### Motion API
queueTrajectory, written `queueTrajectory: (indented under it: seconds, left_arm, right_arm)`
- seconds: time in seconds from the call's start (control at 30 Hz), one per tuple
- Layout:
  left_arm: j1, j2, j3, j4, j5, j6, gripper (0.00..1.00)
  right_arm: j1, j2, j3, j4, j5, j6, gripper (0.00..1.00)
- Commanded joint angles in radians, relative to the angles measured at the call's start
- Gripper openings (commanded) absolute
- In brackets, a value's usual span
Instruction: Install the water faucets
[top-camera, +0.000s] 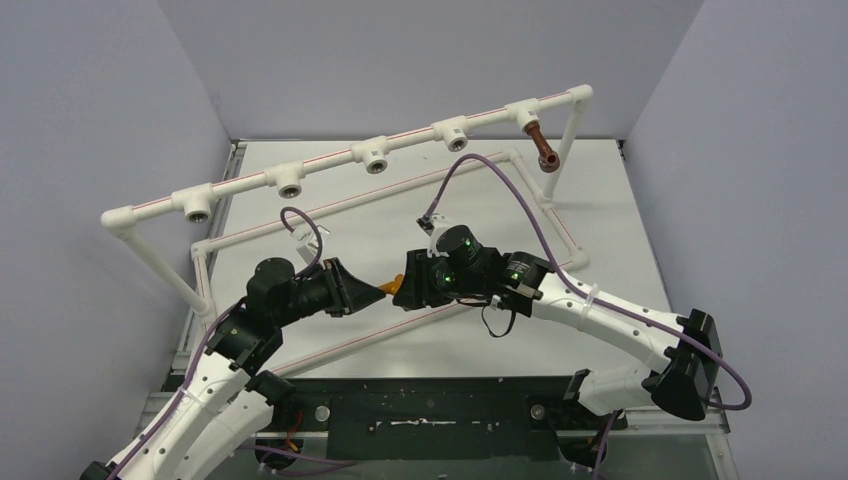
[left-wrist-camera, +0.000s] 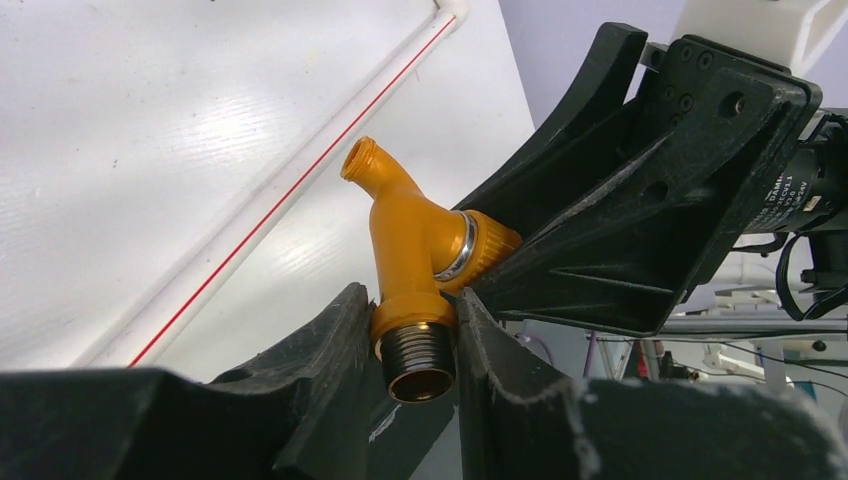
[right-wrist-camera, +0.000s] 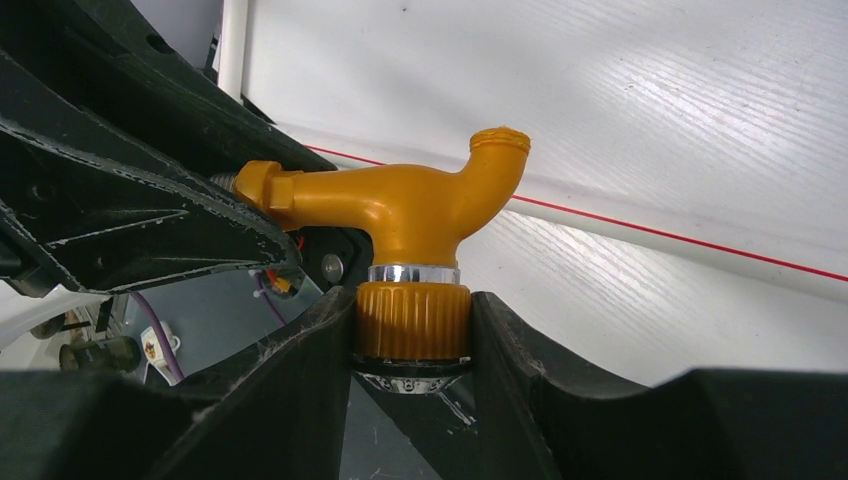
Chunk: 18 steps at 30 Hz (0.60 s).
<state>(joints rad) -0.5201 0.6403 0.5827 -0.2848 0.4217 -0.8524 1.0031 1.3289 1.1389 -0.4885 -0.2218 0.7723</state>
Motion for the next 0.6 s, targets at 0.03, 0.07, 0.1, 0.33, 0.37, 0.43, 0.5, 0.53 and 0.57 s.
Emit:
queueTrajectory:
  seconds: [0.03,0.07,0.1,0.33,0.37,0.43,0.5,0.53,0.57]
  left_arm:
    - [-0.006,0.003,0.014,0.075,0.052,-0.013,0.0]
    - [-0.006,0.002,0.012,0.081,0.055,-0.019,0.0]
    - [-0.006,0.002,0.01,0.086,0.056,-0.025,0.0]
    - [-0.006,0.001,0.001,0.149,0.082,-0.106,0.0]
    - [-0.006,0.001,0.003,0.157,0.087,-0.117,0.0]
    - [-0.006,-0.001,0.003,0.176,0.097,-0.144,0.0]
    - [-0.006,-0.008,0.0,0.195,0.105,-0.176,0.0]
    - [-0.005,-0.011,-0.002,0.206,0.113,-0.196,0.0]
    - [-0.004,-0.015,-0.005,0.219,0.119,-0.217,0.0]
  right_arm:
    - [0.013,-0.063,0.029,0.079,0.023,0.017,0.16]
    - [0.013,-0.073,0.021,0.085,0.023,0.013,0.27]
    - [0.013,-0.081,0.01,0.095,0.021,0.005,0.35]
    - [0.008,-0.184,-0.101,0.215,-0.015,-0.051,0.72]
    - [0.007,-0.201,-0.111,0.224,-0.017,-0.065,0.74]
    - [0.004,-0.241,-0.129,0.237,-0.011,-0.104,0.77]
    - [-0.001,-0.288,-0.154,0.26,-0.01,-0.158,0.79]
    - [-0.001,-0.313,-0.169,0.277,-0.016,-0.2,0.8]
    - [-0.001,-0.341,-0.185,0.299,-0.029,-0.238,0.8]
